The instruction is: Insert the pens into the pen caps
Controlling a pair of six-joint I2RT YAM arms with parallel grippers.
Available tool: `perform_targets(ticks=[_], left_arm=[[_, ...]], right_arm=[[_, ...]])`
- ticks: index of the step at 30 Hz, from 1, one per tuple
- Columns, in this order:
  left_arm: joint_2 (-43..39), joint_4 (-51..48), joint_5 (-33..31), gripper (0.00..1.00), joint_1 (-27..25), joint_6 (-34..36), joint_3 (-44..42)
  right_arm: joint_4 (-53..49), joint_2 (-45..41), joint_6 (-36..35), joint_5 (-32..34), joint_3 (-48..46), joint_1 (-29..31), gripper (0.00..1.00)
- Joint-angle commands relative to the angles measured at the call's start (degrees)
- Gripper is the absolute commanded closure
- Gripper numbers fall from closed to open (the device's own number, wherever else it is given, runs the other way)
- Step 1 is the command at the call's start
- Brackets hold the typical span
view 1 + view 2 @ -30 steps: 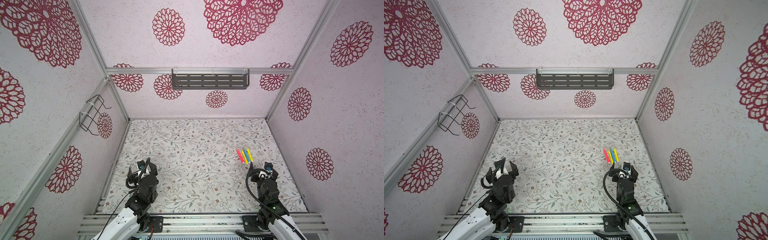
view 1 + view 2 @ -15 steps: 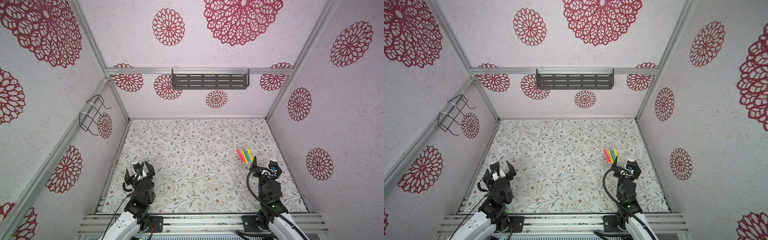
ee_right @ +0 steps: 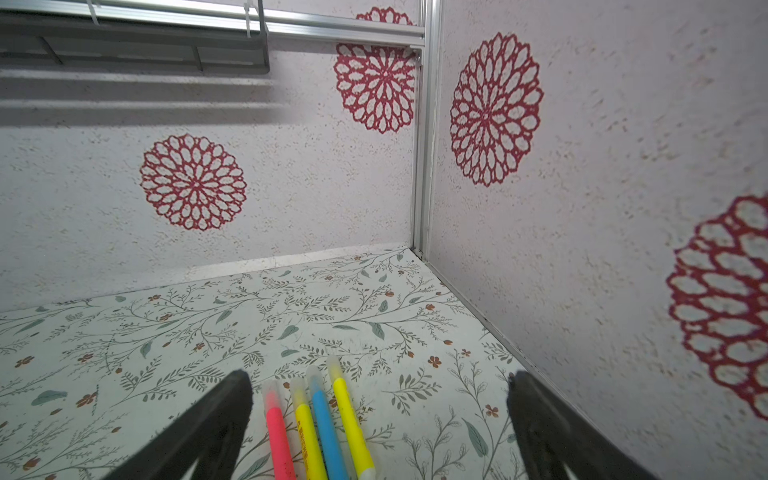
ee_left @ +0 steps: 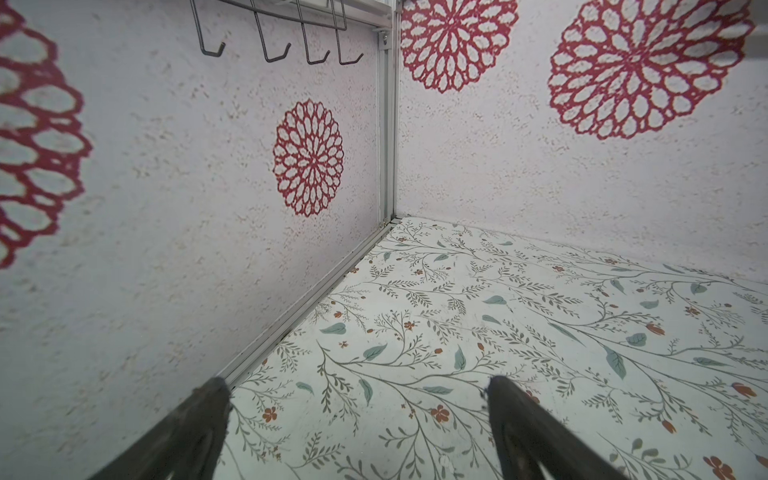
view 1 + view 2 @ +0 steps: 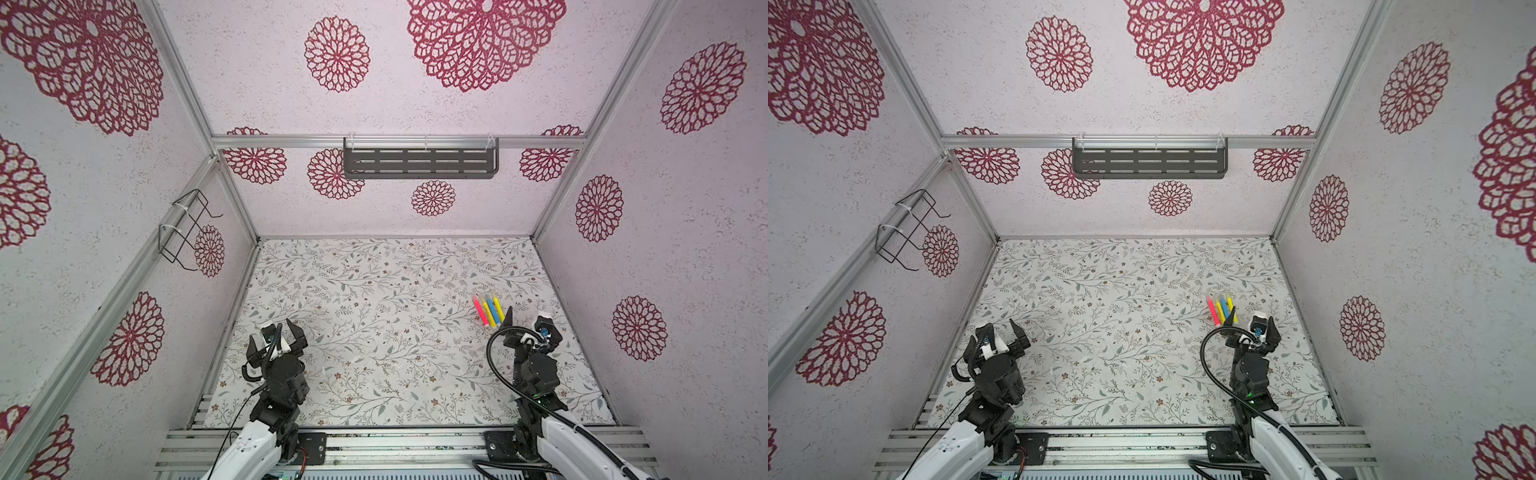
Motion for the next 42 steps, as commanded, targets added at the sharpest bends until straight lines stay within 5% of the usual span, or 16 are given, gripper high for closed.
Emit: perform_targets(ticks=[1,42], left_arm=[[1.4,4.1,1.6,0.01,1.5,-0.1,-0.3],[26.1,32.0,10.3,0.01,10.2,1.1,-0.2]], right_arm=[[6.3,3.2,-1.1,0.7,-5.8,-0.5,0.01],[44.3,35.0,-2.2,1.2,-5.6,-3.6,0.01]])
